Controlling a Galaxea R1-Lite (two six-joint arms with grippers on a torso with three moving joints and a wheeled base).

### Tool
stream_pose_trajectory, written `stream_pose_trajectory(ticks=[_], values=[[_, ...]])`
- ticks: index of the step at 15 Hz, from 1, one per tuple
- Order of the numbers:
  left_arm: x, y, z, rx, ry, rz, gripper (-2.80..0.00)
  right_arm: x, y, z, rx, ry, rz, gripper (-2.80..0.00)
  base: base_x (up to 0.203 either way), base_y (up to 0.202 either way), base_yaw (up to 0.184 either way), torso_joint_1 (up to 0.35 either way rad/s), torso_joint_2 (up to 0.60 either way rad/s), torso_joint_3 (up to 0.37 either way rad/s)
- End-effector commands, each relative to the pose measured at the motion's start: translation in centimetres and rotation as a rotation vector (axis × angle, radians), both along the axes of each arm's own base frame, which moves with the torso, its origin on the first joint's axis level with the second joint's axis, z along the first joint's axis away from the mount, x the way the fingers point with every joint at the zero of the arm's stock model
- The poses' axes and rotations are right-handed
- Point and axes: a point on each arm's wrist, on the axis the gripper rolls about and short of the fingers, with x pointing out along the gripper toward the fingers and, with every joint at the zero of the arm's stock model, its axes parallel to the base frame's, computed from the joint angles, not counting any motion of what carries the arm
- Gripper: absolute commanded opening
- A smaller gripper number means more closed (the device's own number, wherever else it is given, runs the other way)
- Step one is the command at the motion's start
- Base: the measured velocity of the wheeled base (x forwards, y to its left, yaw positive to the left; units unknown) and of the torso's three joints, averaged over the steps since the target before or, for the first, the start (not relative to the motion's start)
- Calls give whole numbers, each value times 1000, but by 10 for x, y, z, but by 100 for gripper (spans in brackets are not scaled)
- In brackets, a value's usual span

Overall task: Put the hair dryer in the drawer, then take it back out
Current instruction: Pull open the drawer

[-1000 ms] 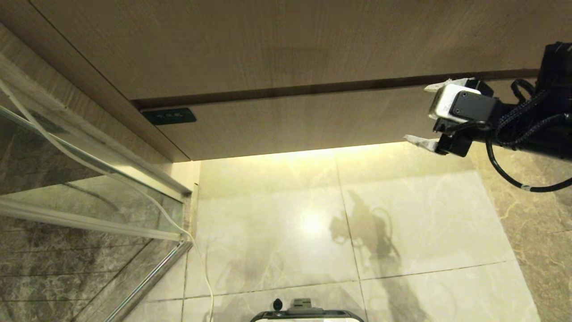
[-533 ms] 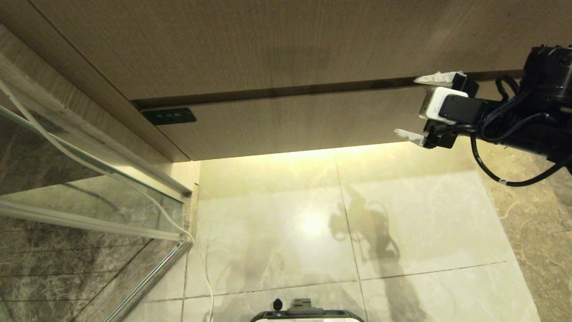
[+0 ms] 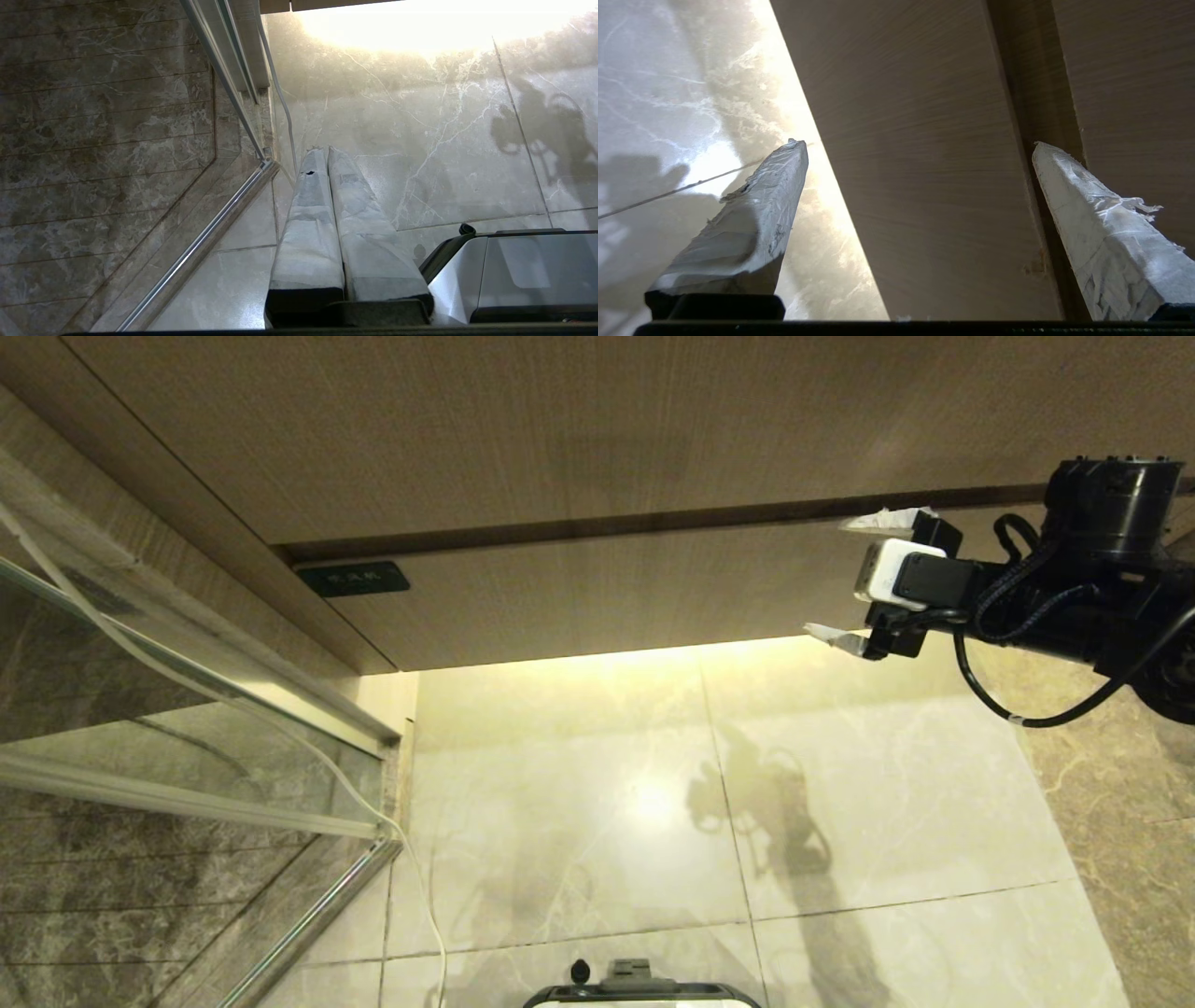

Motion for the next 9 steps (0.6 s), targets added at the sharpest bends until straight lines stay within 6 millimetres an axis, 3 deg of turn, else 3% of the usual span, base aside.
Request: stream_pose_trajectory(ticks=[1,9], values=[[0,0,0,0,1,0,-280,15,-1,-1,-10,-14,-6,0,0,0,0,0,0,0],[0,0,0,0,1,0,-280,52,-5,-4,-5,-58,-41,0,0,0,0,0,0,0]])
